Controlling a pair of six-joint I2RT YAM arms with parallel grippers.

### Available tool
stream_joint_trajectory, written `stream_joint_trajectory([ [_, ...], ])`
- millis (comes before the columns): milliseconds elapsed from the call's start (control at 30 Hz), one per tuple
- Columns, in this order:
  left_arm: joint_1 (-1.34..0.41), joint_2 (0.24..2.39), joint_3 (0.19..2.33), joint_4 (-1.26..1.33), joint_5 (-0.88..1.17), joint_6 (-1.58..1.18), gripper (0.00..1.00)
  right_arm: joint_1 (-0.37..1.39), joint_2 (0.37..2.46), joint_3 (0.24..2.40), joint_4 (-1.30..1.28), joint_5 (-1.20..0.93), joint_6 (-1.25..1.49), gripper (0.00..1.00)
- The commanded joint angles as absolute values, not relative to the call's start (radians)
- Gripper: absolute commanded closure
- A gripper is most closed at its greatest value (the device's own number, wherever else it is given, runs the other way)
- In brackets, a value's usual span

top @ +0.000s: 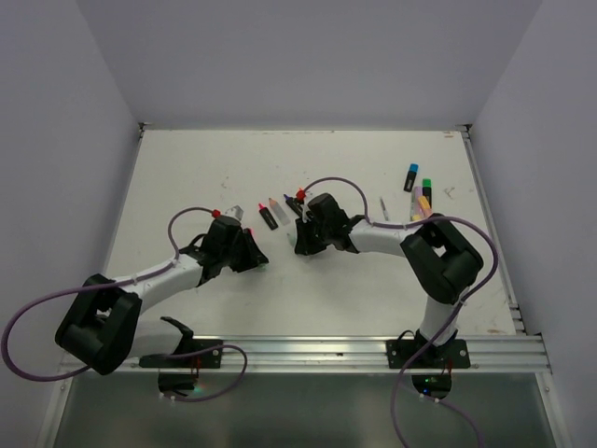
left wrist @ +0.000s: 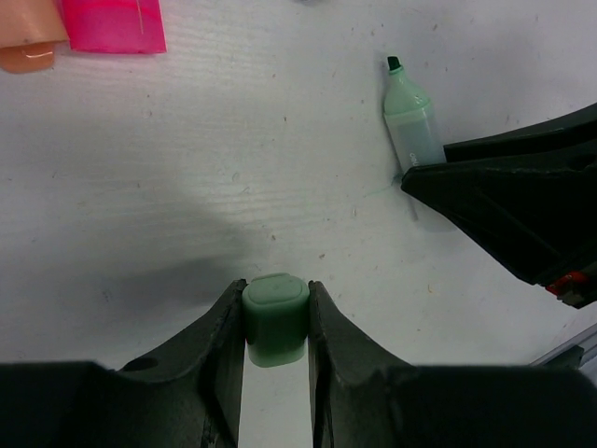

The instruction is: Open the pen caps

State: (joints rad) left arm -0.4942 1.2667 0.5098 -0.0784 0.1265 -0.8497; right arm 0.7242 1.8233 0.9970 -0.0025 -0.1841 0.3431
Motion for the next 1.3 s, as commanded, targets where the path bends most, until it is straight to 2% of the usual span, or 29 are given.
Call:
stream_joint_trajectory([
  [0, -0.505, 1.281, 0.499, -0.017, 0.109, -0.868, 1.0, 0.726, 1.832, 1.042, 0.037, -0.215, 0.351, 1.0],
  [433, -0.505, 1.325, 0.477, 0.029, 0.048, -0.87, 0.99, 0.741, 1.882, 1.058, 0.103, -0.268, 0.409, 1.0],
  [633, -0.505, 1.373, 0.482, 0.058, 0.067, -0.871, 0.83, 0.75, 1.894, 1.055, 0.115, -0.258, 0.423, 1.0],
  [700, -0.505, 1.379, 0.482, 0.066, 0.072, -0.873, 0.81, 0.75, 1.896, 1.058, 0.112, -0.265, 0.419, 0.99],
  [733, -0.505, 1.384, 0.482, 0.067, 0.072, -0.873, 0.77, 0.75, 1.896, 1.058, 0.11, -0.259, 0.419, 0.98],
  [1033, -0.506, 1.382, 0.466, 0.06, 0.071, -0.879, 0.6, 0.75, 1.891, 1.06, 0.074, -0.229, 0.393, 0.82],
  [1267, -0.505, 1.356, 0.448, 0.049, 0.06, -0.884, 0.52, 0.749, 1.894, 1.074, 0.058, -0.233, 0.379, 0.75],
])
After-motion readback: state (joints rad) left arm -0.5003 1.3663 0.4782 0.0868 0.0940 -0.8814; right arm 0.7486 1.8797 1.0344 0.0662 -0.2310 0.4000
